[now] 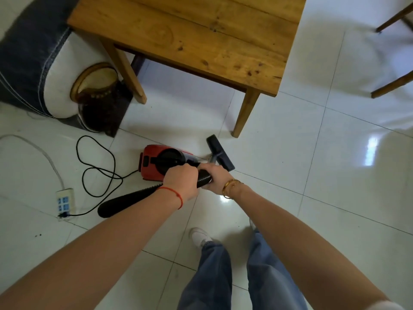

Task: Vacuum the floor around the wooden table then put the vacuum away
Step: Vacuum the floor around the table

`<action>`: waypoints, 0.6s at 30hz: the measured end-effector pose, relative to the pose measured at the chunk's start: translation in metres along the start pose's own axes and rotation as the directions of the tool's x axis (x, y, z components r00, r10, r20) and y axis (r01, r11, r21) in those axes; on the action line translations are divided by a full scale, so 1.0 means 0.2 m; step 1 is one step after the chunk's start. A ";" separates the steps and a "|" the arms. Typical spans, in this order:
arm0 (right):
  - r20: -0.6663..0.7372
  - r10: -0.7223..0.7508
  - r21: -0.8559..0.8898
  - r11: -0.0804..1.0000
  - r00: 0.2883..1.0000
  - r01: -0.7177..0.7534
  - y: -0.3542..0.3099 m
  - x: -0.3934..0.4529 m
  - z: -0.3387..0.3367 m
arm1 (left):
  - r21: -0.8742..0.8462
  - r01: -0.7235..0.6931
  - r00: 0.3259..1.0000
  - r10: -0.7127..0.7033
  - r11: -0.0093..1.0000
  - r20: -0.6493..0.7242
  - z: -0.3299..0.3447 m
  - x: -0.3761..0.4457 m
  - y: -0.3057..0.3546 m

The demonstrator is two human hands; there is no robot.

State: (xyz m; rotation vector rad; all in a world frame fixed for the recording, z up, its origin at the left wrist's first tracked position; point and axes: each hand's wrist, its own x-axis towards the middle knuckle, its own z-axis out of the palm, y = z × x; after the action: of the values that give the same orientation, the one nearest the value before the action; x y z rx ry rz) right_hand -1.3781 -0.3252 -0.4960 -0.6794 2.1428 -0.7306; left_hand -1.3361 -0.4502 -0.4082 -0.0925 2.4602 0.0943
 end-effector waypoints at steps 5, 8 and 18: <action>0.014 0.019 0.026 0.999 1.000 -0.019 -0.02 -0.14 0.08 | 0.056 -0.018 0.999 0.016 0.998 0.035 0.04 -0.12 0.05; 0.016 0.031 0.028 0.999 0.999 -0.032 0.02 -0.21 0.08 | 0.050 -0.031 0.998 0.028 0.998 0.055 0.05 -0.14 0.12; -0.042 0.051 0.056 0.997 0.998 -0.049 0.35 -0.38 -0.04 | 0.073 -0.119 0.991 0.114 0.990 0.070 0.02 -0.05 0.48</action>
State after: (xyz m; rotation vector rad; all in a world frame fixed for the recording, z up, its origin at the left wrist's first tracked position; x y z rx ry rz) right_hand -1.3566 -0.2238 -0.5020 -0.5836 2.1630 -0.7804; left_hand -1.3340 -0.3538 -0.4009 0.0873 2.3991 0.0521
